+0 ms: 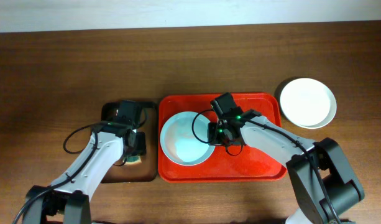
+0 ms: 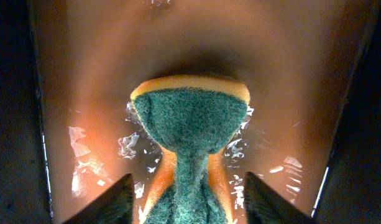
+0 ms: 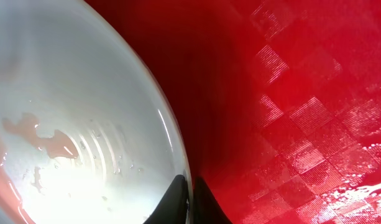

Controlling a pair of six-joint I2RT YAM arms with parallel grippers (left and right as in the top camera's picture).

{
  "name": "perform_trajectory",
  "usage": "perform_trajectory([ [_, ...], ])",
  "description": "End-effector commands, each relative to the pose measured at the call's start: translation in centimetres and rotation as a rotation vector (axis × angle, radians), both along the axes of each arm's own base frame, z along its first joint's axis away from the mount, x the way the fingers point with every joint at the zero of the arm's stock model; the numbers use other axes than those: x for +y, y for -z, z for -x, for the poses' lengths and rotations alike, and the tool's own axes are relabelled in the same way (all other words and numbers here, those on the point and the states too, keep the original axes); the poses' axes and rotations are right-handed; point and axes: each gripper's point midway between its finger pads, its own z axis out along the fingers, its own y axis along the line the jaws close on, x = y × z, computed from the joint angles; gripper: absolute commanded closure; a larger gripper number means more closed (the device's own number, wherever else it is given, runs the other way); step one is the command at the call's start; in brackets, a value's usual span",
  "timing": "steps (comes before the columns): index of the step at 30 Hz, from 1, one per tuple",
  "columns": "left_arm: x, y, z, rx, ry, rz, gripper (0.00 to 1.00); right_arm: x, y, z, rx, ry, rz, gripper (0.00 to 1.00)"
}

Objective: Clean dirty plates on tray and stack at the side
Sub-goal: 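Place the sponge back in the black tray and retract left arm, then lift the last plate with the right gripper and swing it left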

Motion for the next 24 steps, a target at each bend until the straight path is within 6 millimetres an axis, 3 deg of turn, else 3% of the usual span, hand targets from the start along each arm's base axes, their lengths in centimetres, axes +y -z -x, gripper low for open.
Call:
perform_trajectory([
  [1, -1.0, -3.3, -1.5, -0.049, -0.05, 0.062, 0.35, 0.0, 0.4, 0.3, 0.006, -0.007, 0.015, 0.87],
  [3, -1.5, -9.0, -3.9, -0.184, -0.073, 0.101, 0.08, -0.1, 0.4, 0.3, 0.006, -0.006, 0.018, 0.74],
  [4, -1.6, -11.7, -4.5, -0.239, -0.11, 0.126, 0.01, -0.2, 0.5, 0.4, 0.007, -0.005, 0.023, 0.62],
  [5, -0.7, -16.1, -4.9, -0.317, -0.163, 0.174, 0.01, -0.2, 0.5, 0.4, 0.007, -0.005, 0.023, 0.53],
  [7, 1.4, -18.3, -4.8, -0.36, -0.222, 0.172, 0.01, -0.5, 0.6, 0.4, 0.003, -0.001, 0.038, 0.52],
  [10, 8.0, -18.4, -2.9, -0.338, -0.43, 0.12, 0.01, -1.2, 1.1, 0.4, -0.009, 0.009, 0.068, 0.52],
  [11, 9.4, -18.2, -2.3, -0.326, -0.477, 0.111, 0.01, -1.2, 1.1, 0.4, -0.01, 0.008, 0.067, 0.52],
  [14, 9.7, -18.1, -2.1, -0.318, -0.492, 0.112, 0.01, -1.1, 1.1, 0.3, -0.012, 0.009, 0.066, 0.56],
  [20, 9.7, -18.1, -2.1, -0.317, -0.491, 0.114, 0.01, -1.1, 1.1, 0.3, -0.013, 0.009, 0.066, 0.54],
  [23, 9.7, -18.1, -2.1, -0.317, -0.491, 0.114, 0.01, -1.1, 1.1, 0.2, -0.016, 0.01, 0.067, 0.81],
  [24, 9.7, -18.1, -2.1, -0.317, -0.491, 0.114, 0.01, -1.1, 1.1, 0.2, -0.018, 0.01, 0.067, 0.83],
])
